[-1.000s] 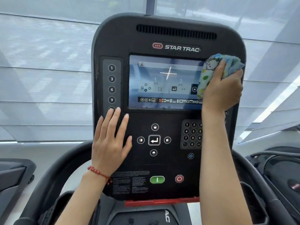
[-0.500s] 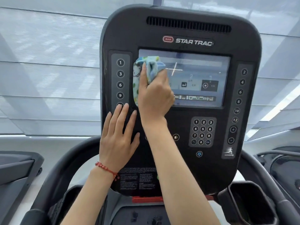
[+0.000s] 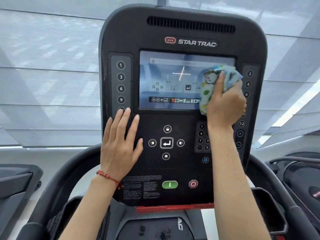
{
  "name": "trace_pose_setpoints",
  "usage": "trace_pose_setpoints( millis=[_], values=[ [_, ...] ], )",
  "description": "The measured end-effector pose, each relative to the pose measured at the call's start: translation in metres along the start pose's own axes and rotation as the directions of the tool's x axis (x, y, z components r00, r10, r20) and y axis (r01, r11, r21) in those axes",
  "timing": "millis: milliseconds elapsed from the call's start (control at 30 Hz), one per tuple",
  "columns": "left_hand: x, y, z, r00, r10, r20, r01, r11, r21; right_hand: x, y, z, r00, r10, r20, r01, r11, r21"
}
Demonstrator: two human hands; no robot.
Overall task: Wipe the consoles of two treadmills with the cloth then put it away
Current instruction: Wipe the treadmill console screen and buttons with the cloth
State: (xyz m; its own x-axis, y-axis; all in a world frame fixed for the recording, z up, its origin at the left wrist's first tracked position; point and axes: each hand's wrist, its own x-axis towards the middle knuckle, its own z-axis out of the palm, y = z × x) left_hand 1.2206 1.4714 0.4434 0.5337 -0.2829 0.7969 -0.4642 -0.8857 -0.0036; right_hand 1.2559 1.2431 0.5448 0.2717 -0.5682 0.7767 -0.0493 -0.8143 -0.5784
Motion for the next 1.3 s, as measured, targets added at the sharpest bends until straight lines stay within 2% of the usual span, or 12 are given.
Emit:
trace_pose_setpoints(
  millis=[100,300,433,633,767,900,1033,1167,1300],
  values=[
    [0.0,-0.001,-0.001,1.0,0.006,0.005,-0.006,1.0,-0.001,0.012,0.017,-0.009,0.997,0.077,-0.028,-0.078,0.996,-0.038],
    [0.0,0.0,0.002,1.0,0.003,-0.007,-0.003,1.0,0.008,0.013,0.005,-0.005,0.962,0.267,-0.049,-0.267,0.964,0.008],
    [0.0,-0.001,0.003,1.0,-0.002,-0.006,0.002,1.0,0.015,0.013,-0.013,0.003,0.955,0.291,-0.05,-0.289,0.956,0.043],
    [0.0,-0.001,0.002,1.0,0.001,-0.004,-0.001,1.0,0.016,0.009,-0.054,0.021,0.989,0.148,-0.001,-0.147,0.982,0.117],
    [0.0,-0.001,0.001,1.0,-0.003,-0.01,0.003,1.0,0.007,-0.015,-0.103,0.039,0.997,-0.041,0.061,0.025,0.97,0.242],
    [0.001,-0.003,0.001,1.0,-0.008,-0.012,0.008,1.0,-0.008,-0.038,-0.134,0.049,0.983,-0.162,0.085,0.149,0.978,0.147],
    [0.001,-0.001,0.0,1.0,-0.012,-0.008,0.012,1.0,0.005,-0.027,-0.121,0.047,0.963,-0.239,0.124,0.223,0.967,0.126],
    [0.001,-0.001,-0.003,1.0,-0.013,0.008,0.013,1.0,0.013,-0.015,-0.102,0.045,0.967,-0.243,0.081,0.227,0.959,0.168],
    [0.002,0.001,-0.005,1.0,-0.018,0.022,0.017,0.999,0.029,0.001,-0.067,0.031,0.975,-0.166,0.147,0.146,0.98,0.133]
  ],
)
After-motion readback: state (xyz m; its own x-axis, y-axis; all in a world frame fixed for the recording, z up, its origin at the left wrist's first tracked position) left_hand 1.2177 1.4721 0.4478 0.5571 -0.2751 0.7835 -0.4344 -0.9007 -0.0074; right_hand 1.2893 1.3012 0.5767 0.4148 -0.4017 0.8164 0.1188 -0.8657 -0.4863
